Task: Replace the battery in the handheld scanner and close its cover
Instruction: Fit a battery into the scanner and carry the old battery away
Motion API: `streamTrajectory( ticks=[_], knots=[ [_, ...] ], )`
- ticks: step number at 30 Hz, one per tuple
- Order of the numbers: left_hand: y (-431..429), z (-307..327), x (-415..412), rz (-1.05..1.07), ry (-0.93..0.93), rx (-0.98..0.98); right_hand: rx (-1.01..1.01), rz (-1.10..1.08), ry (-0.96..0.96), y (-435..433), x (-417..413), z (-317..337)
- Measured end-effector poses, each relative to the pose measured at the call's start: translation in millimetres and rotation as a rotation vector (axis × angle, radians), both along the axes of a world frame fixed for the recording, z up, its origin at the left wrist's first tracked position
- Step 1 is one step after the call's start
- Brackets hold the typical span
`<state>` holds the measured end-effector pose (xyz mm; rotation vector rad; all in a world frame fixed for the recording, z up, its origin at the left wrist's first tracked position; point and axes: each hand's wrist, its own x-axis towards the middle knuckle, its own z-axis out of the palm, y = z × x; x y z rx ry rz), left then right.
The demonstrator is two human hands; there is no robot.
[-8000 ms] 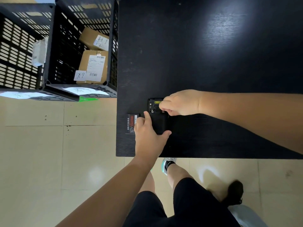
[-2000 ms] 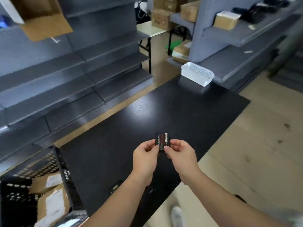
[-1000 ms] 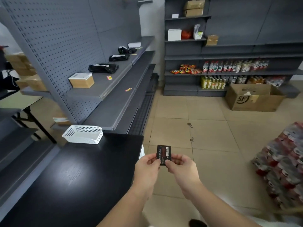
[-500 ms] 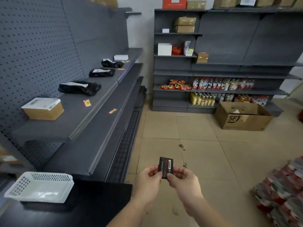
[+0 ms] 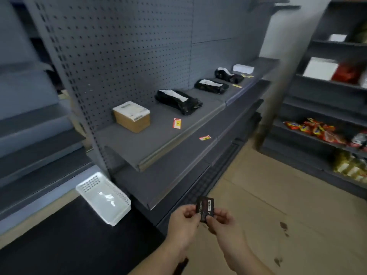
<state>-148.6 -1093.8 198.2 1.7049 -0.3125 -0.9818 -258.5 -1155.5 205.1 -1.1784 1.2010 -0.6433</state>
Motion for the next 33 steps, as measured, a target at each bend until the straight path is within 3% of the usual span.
streamTrajectory(
  ticks=[7,14,21,33],
  knots=[
    [25,2,40,0.482,-0.023,0.072,-0.010,0.517,0.151,-24,85,-34],
    [74,-10,74,0.807,0.038,0.154,0.017,0.806,0.195,12,160,-41],
    [90,-39,147,0.855,0.097,0.166,0.050,0.879,0.200,32,237,-57],
    [64,-125,249,0.902,0.162,0.298,-0.053,0.933,0.413,20,351,-145]
  ],
)
